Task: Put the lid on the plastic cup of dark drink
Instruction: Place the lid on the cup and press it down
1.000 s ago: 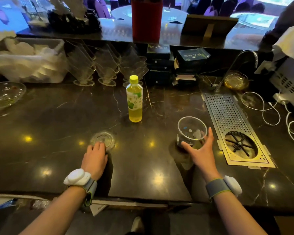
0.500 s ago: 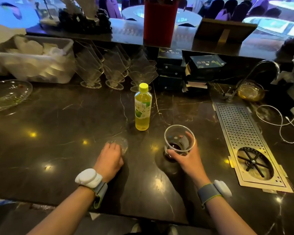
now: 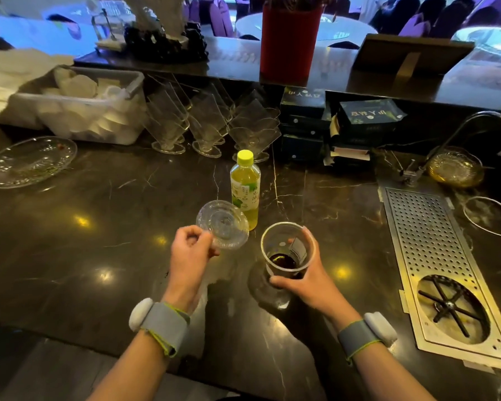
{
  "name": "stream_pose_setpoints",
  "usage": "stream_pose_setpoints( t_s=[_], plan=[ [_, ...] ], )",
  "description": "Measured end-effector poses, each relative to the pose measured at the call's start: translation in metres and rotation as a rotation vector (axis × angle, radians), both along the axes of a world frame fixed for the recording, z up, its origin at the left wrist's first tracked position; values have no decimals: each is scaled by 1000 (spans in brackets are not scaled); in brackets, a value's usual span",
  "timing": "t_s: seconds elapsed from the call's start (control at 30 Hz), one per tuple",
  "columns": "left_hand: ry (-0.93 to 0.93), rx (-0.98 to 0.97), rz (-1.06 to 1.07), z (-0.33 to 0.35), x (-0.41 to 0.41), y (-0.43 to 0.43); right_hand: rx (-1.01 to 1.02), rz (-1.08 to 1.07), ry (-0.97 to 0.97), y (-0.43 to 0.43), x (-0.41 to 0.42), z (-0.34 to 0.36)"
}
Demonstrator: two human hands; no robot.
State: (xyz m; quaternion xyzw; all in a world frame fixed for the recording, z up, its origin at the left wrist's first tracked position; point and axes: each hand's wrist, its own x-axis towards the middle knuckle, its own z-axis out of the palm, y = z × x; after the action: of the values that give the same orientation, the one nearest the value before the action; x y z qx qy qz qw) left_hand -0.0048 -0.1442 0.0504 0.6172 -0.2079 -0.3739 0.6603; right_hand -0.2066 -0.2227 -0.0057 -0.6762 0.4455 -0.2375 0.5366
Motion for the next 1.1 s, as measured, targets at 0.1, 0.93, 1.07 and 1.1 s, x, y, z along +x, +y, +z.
stream_pose_setpoints(
  t_s=[0.1,0.93,1.07,1.1],
  plan=[
    [309,-128,4,-1,-6,-4,72,71,21,-3,-6,7],
    [-37,245,-451,-6,-56,-36,38,-173,-195,-29,1,22],
    [-60,253,-470,-6,-58,-37,35,-180,-198,-30,3,18],
    [-72,254,-476,-6,-58,-36,35,-181,-201,-29,3,16]
  ],
)
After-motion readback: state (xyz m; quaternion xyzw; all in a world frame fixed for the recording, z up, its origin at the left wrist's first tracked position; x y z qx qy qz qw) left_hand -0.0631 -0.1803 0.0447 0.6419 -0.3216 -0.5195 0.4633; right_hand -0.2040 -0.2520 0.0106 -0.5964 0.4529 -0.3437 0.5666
